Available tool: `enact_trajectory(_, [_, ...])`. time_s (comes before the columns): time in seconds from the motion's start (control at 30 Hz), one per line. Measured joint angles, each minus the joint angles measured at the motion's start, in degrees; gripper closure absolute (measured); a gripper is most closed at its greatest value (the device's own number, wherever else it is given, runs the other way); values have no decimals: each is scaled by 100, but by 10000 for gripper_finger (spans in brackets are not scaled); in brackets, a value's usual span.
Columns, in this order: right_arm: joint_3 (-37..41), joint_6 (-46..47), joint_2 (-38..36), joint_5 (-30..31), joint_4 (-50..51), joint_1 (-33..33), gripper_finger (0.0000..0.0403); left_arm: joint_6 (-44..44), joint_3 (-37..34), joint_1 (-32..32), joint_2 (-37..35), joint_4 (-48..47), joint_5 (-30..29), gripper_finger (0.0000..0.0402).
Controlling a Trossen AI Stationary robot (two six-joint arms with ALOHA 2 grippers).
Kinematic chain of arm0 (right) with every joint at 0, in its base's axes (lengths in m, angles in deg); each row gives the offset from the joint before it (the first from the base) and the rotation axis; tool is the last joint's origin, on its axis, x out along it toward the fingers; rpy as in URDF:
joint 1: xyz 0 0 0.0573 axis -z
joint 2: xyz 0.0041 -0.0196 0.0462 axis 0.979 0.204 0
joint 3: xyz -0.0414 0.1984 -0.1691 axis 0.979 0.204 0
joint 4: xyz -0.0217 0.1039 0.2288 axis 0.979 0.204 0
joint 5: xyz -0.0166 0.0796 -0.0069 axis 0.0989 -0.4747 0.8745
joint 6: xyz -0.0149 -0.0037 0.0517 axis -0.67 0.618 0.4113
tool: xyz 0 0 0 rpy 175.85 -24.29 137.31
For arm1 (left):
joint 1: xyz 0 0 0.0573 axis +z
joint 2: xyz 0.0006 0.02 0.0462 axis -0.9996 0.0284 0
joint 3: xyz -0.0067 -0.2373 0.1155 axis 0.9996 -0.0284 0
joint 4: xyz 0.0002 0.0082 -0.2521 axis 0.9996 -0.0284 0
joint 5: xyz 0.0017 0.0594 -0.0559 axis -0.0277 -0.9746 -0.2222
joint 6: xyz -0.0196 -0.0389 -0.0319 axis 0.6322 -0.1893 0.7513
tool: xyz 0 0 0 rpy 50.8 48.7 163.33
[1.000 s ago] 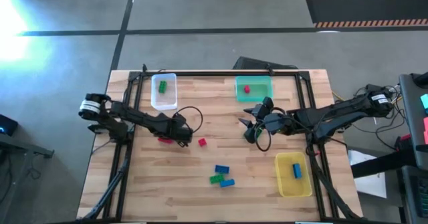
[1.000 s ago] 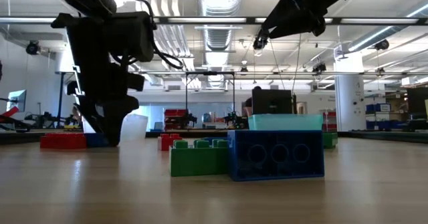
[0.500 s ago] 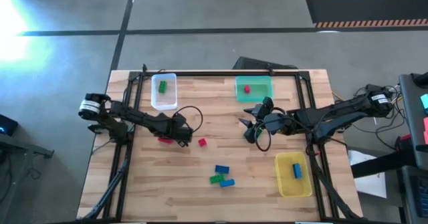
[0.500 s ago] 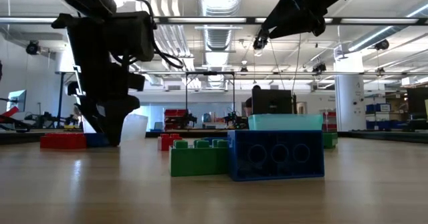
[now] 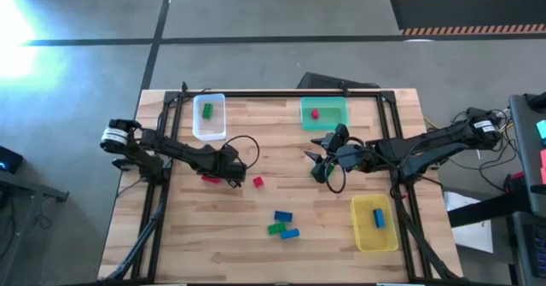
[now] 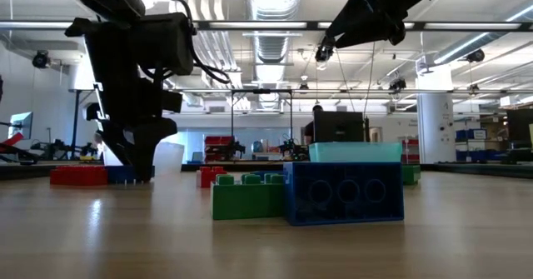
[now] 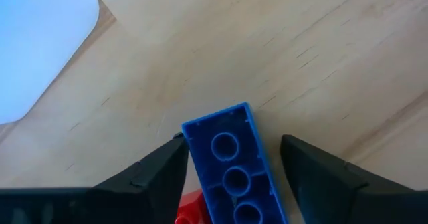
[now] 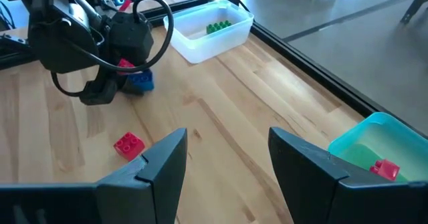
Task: Sort & place blocks by color
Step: Put the blue game piece into the yellow bin
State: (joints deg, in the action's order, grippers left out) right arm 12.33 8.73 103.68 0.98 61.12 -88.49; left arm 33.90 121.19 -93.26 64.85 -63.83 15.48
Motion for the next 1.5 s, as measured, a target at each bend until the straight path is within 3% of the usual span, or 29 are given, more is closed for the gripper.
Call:
enact_trajectory(0.33, [0,-2,0,0,0,0,202,-128,17,0,-5,-31,-28,262])
enact_trajectory(0.7, [0,-15,1,0,0,0,202,-179,17,-11,-181,-44,-15,270])
enact_trajectory(0.97, [0,-74,2,4,-2,0,202,-637,77,-153,-777,2,-34,270])
enact_trajectory(1.1, [75,-357,2,7,-175,0,202,-1539,118,-422,-1309,926,-172,267])
enact_trajectory(1.27, [569,-1299,2,-55,-1381,-80,202,-3086,-51,-665,-1961,2833,-135,263])
enact_trajectory(1.5, [1386,-2540,3,-741,-3881,-270,202,-5494,-629,-886,-2400,5339,830,261])
